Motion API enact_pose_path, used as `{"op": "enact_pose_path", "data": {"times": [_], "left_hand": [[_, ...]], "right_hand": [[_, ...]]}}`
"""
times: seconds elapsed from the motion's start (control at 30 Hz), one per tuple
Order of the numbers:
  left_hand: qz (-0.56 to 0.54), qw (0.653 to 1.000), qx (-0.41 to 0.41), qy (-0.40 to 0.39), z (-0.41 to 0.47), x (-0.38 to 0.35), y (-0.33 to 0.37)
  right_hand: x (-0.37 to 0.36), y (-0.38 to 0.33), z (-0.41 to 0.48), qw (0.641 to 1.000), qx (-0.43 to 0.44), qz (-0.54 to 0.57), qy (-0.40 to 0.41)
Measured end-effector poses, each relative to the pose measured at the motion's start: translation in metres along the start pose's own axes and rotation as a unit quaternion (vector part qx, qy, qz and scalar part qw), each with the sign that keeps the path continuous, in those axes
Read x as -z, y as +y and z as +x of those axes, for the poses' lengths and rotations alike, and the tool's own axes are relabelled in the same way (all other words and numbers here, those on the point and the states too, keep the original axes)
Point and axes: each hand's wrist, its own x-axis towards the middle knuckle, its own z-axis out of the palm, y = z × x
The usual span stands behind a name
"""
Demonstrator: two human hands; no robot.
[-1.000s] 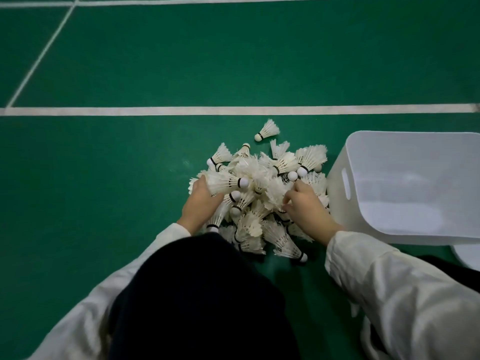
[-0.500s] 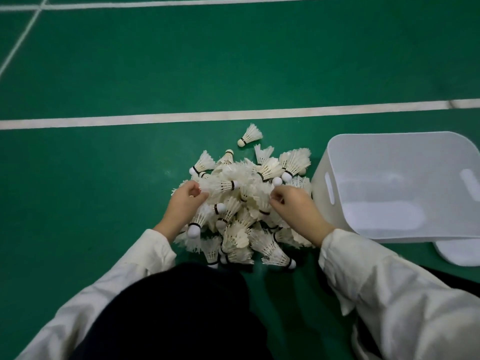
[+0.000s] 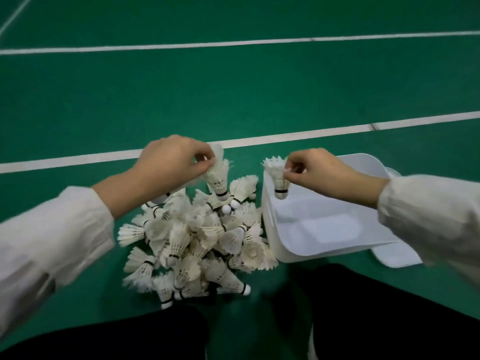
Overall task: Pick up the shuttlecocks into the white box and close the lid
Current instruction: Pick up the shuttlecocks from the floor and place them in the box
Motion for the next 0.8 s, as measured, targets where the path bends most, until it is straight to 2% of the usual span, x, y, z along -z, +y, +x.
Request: {"op": "enact_pose_path", "data": {"times": [0.1, 0.2, 0.43, 0.7, 0.73, 0.8], "left_hand": [[-0.004, 0.999, -0.029, -0.026, 0.026, -0.015, 0.035], [-0.011, 0.999, -0.026, -0.035, 0.04, -0.041, 0.066], [-0.126, 0.985, 0.112, 0.021, 0.02, -0.101, 0.088], [-0.189, 0.976, 0.105, 0.017, 0.002, -0.133, 0.103], [-0.194, 0.975, 0.107, 0.018, 0.001, -0.134, 0.103], [-0.207, 0.972, 0.11, 0.017, -0.002, -0.136, 0.102]], "right_hand": [[-0.013, 0.05, -0.008, 0.997, -0.066, 0.033, 0.015], [-0.047, 0.091, -0.007, 0.991, -0.112, 0.071, -0.011], [-0.131, 0.127, 0.031, 0.99, -0.102, 0.072, -0.07], [-0.138, 0.117, 0.043, 0.994, -0.051, 0.074, -0.068], [-0.135, 0.114, 0.039, 0.992, -0.047, 0.099, -0.065], [-0.12, 0.102, 0.027, 0.968, -0.063, 0.242, -0.033]]}}
